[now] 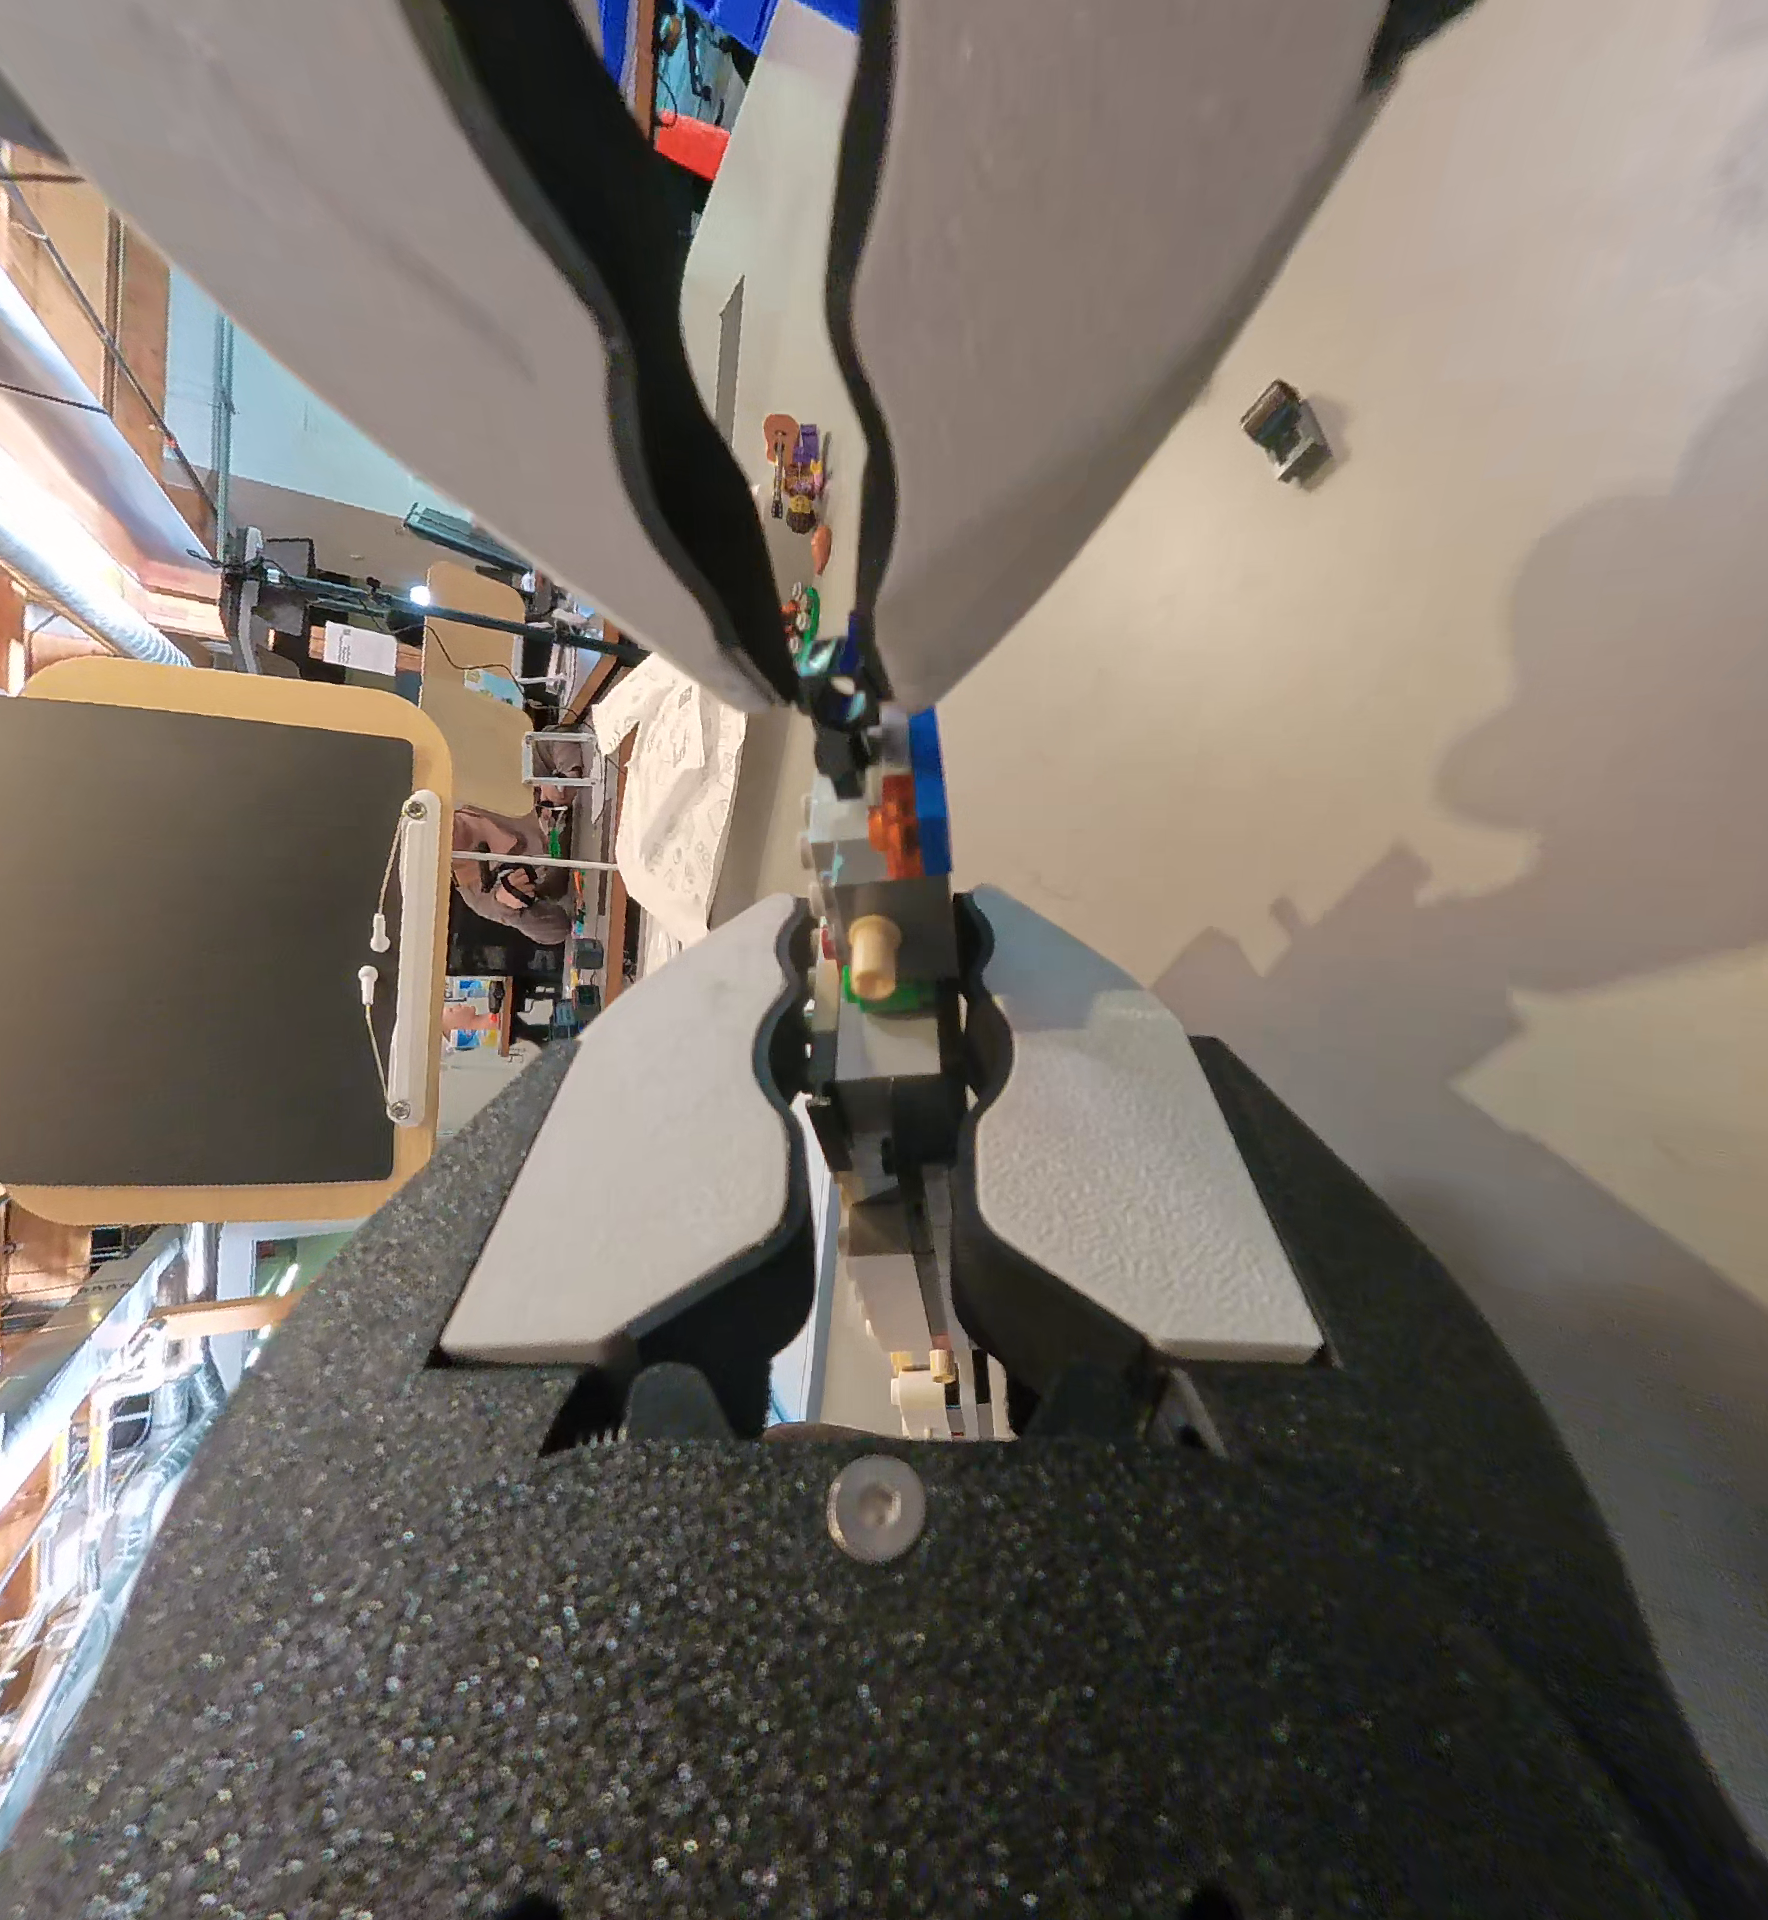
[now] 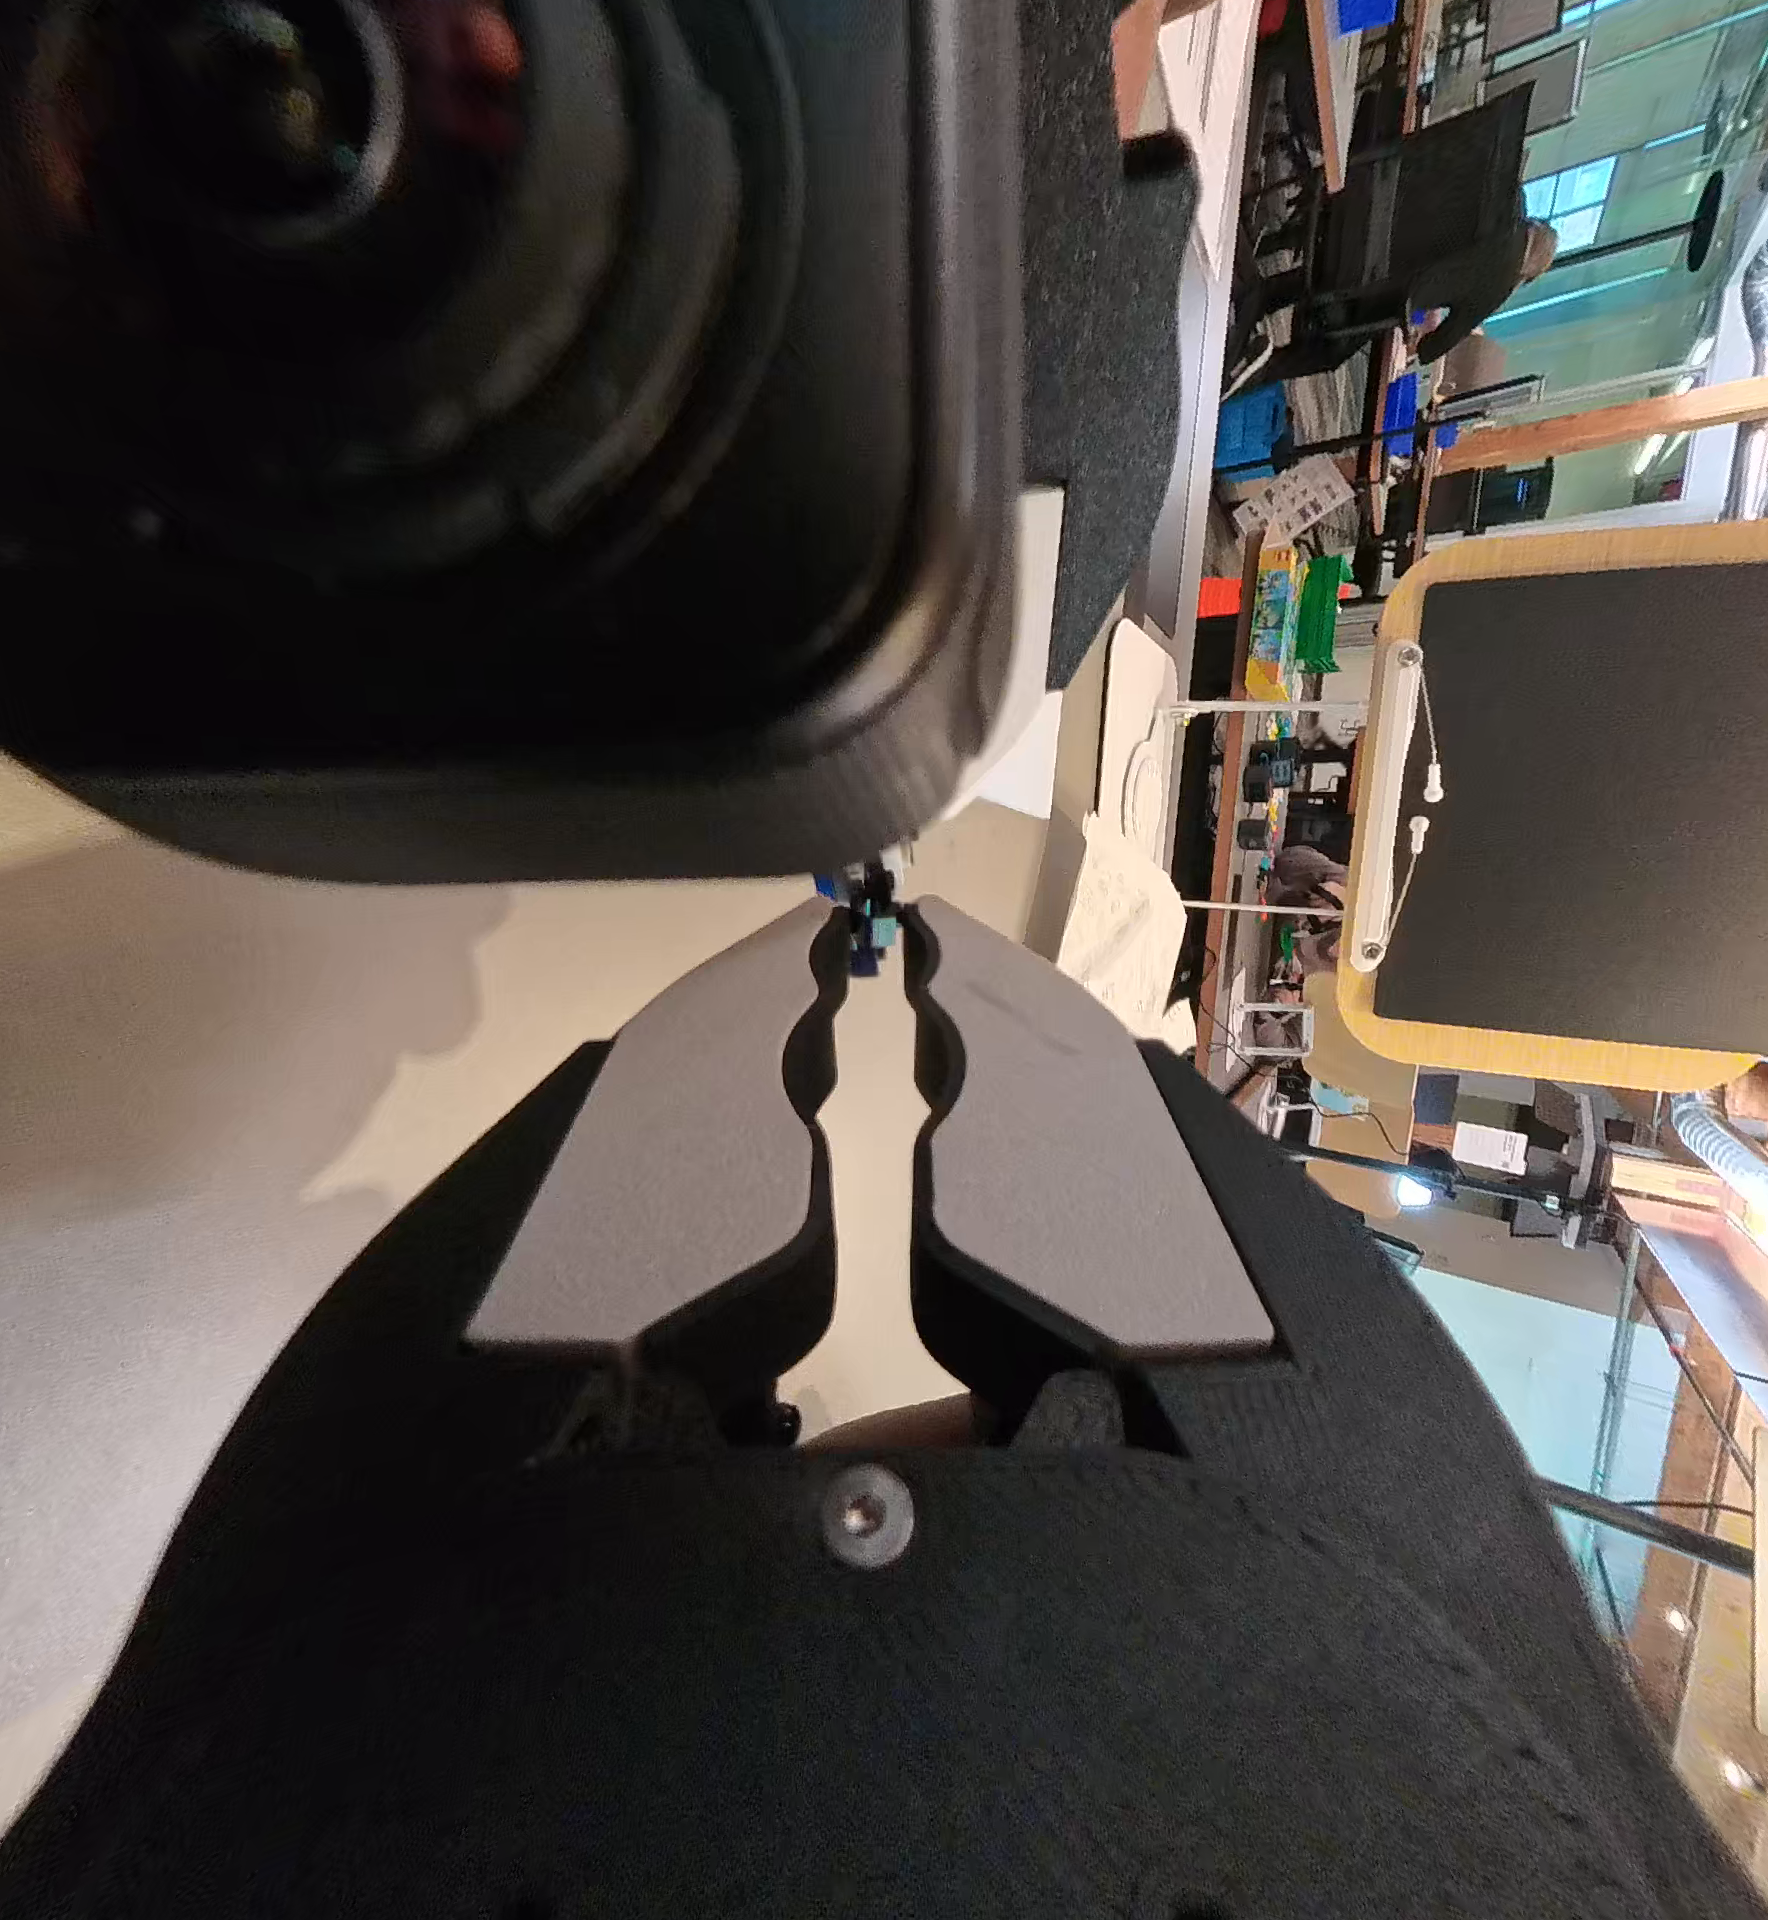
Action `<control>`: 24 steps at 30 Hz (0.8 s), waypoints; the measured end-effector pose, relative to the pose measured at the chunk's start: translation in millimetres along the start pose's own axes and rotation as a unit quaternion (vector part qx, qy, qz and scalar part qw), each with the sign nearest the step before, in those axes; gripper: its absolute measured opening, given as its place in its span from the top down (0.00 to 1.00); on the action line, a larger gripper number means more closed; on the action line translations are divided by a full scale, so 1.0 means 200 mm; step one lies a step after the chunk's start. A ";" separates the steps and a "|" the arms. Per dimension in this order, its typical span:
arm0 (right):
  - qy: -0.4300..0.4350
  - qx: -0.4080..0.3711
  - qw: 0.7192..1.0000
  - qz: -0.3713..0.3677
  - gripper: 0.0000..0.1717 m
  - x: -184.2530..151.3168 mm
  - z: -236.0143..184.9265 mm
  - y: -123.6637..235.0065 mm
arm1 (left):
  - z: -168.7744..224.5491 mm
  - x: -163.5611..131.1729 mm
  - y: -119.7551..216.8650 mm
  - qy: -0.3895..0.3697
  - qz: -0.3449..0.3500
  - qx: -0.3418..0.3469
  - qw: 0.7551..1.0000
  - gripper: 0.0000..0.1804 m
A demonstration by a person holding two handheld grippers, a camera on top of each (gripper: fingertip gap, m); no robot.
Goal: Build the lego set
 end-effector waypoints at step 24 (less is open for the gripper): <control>0.022 0.014 1.000 0.008 0.93 -0.01 -0.02 -0.02 | 0.01 0.00 0.00 -0.014 0.009 -0.004 1.000 0.86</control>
Point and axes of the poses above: each gripper's, where its closed fingertips meet, y back along the fingers, x out of its top, z = x × y across the jaws, the point moved 6 cm from there along y, back along the fingers, and after that the axes turned 11 degrees about -z, right-handed, at the moved point
